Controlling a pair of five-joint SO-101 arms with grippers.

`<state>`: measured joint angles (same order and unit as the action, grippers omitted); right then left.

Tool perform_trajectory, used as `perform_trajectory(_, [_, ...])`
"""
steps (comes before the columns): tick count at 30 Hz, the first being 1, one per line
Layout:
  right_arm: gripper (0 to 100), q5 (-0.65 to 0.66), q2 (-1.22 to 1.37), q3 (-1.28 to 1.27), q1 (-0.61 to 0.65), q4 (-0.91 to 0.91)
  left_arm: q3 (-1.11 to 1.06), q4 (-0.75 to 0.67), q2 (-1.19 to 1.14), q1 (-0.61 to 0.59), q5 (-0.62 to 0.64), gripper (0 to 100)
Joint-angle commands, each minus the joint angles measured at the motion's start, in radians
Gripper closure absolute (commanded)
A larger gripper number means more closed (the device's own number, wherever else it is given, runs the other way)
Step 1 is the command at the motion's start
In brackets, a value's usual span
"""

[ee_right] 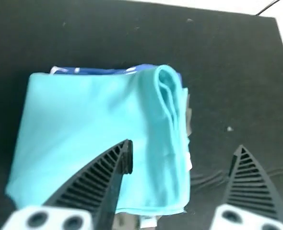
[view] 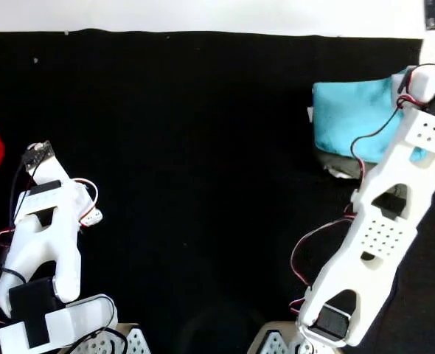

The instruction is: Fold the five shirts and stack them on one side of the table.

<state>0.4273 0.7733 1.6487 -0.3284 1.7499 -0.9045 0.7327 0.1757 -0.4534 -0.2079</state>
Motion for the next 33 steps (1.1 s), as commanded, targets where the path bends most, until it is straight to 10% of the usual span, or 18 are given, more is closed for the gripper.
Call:
perform_trajectory(1, [68.8, -0.023, -0.059, 0.079, 0.021, 0.018, -0.002, -0.02, 0.008, -0.005, 0.006, 99])
perform_trajectory(15, [69.0, -0.138, -0.756, -0.928, 0.22, 0.012, -0.002, -0.02, 0.008, -0.005, 0.006, 99])
perform_trajectory(19, [83.7, -0.138, -0.878, -1.349, 0.338, -0.025, -0.002, -0.018, 0.008, -0.005, 0.005, 99])
perform_trajectory(24, [99.5, -0.14, -0.997, -1.819, 0.435, -0.239, -0.002, -0.018, 0.008, -0.005, 0.005, 99])
perform_trajectory(33, [99.1, -0.14, -1.211, -2.52, 0.479, -0.757, -0.002, -0.018, 0.008, -0.005, 0.005, 99])
